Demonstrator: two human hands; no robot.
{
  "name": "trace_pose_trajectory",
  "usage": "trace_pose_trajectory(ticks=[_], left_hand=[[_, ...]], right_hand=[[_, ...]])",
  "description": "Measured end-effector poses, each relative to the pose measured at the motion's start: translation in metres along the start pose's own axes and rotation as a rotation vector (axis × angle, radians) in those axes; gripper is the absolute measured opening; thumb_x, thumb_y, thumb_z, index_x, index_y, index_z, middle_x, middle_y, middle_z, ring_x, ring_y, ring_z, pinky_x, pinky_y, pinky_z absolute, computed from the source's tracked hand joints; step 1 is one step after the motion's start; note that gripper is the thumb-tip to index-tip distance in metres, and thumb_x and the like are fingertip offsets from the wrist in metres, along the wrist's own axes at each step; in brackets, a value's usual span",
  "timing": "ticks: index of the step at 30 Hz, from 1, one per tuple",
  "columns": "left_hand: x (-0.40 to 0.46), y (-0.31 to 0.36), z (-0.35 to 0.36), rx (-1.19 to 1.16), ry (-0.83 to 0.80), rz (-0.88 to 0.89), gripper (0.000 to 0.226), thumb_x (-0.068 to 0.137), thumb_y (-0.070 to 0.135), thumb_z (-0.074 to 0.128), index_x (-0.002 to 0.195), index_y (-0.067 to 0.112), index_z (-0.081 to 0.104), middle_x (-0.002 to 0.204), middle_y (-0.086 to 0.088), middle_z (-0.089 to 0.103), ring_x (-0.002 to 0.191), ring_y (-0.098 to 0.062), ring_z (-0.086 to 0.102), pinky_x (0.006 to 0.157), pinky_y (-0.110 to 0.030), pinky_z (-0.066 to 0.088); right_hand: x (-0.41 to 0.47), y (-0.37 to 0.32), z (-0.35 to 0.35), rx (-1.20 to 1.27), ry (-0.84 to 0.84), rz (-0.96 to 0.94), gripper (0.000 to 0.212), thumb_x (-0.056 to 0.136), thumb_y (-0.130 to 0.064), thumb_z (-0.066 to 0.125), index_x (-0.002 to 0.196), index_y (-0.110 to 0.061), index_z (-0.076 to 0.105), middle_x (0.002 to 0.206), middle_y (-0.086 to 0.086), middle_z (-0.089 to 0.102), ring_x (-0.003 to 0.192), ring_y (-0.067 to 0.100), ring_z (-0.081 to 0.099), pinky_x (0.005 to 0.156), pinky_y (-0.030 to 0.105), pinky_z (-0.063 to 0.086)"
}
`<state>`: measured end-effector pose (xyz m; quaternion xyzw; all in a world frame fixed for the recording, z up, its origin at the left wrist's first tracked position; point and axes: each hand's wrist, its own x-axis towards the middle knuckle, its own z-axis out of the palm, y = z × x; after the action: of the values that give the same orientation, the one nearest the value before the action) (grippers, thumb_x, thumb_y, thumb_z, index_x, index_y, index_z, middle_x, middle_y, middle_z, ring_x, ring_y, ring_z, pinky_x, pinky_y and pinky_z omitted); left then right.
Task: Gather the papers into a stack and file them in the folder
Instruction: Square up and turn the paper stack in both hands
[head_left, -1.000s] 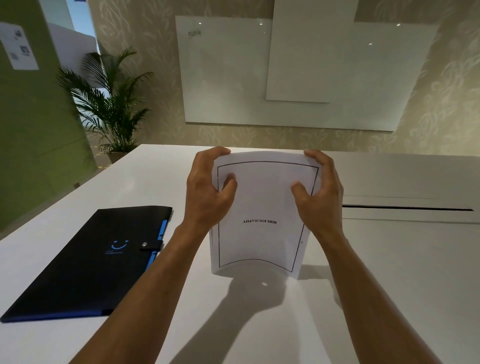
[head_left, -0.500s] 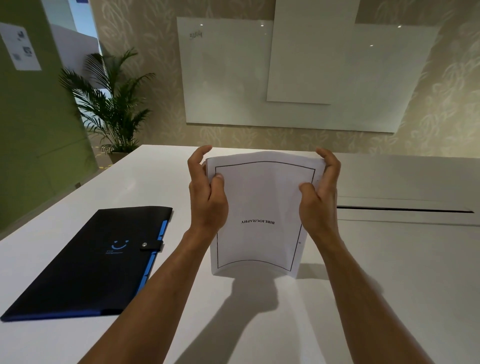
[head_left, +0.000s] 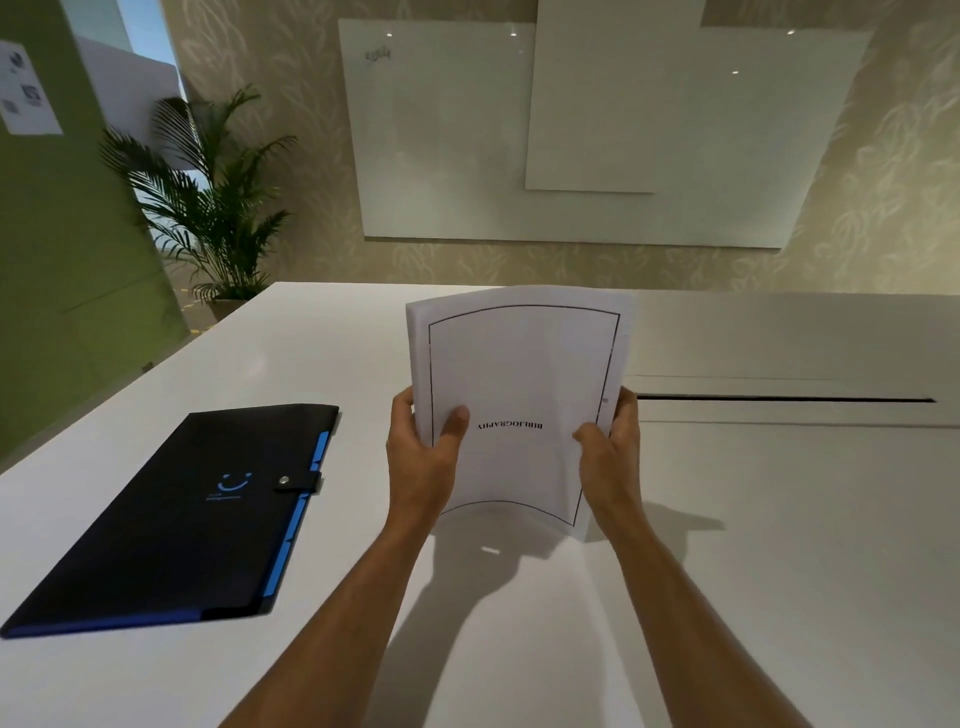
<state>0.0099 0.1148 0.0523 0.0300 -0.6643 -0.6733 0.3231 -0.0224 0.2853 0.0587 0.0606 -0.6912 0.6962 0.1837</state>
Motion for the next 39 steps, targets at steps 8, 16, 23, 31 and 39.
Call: trace_pose_trajectory(ticks=[8,16,23,31,39], left_hand=[[-0.015,-0.036,-0.007,-0.021,-0.034,-0.170,0.018,0.089,0.018,0.065,0.099,0.033,0.062,0.101,0.008,0.069,0.096,-0.012,0.066,0.079,-0.027,0.053],[-0.019,-0.038,-0.001,-0.101,-0.038,-0.232,0.016,0.096,0.019,0.055,0.107,0.030,0.060,0.107,0.010,0.067,0.103,-0.008,0.063,0.091,-0.028,0.052],[-0.019,-0.027,0.015,-0.325,0.084,-0.319,0.025,0.094,0.019,0.057,0.118,0.026,0.059,0.117,0.004,0.068,0.111,-0.016,0.062,0.102,-0.043,0.046],[-0.033,-0.034,0.018,-0.379,-0.116,-0.424,0.030,0.093,0.017,0.058,0.122,0.019,0.059,0.118,-0.002,0.069,0.109,-0.022,0.065,0.092,-0.043,0.052],[0.002,-0.038,-0.038,-0.341,-0.141,-0.547,0.015,0.084,-0.005,0.061,0.082,0.008,0.066,0.074,-0.003,0.070,0.082,-0.022,0.066,0.076,-0.034,0.053]], right_hand=[[-0.026,0.052,-0.002,-0.056,-0.032,0.157,0.039,0.082,0.012,0.044,0.108,-0.015,0.054,0.094,0.003,0.063,0.081,0.016,0.059,0.062,0.015,0.048],[-0.022,0.056,-0.003,0.007,0.052,0.295,0.034,0.081,0.005,0.054,0.110,-0.014,0.053,0.096,0.000,0.062,0.086,0.020,0.060,0.066,0.023,0.045],[-0.023,0.052,0.008,0.721,0.185,0.575,0.050,0.078,0.005,0.061,0.124,-0.013,0.054,0.114,0.016,0.064,0.094,0.028,0.063,0.077,0.036,0.052],[-0.024,0.046,0.011,0.829,0.099,0.498,0.047,0.083,0.011,0.056,0.128,-0.003,0.058,0.120,0.012,0.069,0.106,0.025,0.068,0.084,0.035,0.057],[-0.006,0.039,-0.035,0.369,-0.034,0.486,0.027,0.083,0.013,0.059,0.103,-0.003,0.066,0.097,0.011,0.073,0.084,0.024,0.069,0.066,0.030,0.056]])
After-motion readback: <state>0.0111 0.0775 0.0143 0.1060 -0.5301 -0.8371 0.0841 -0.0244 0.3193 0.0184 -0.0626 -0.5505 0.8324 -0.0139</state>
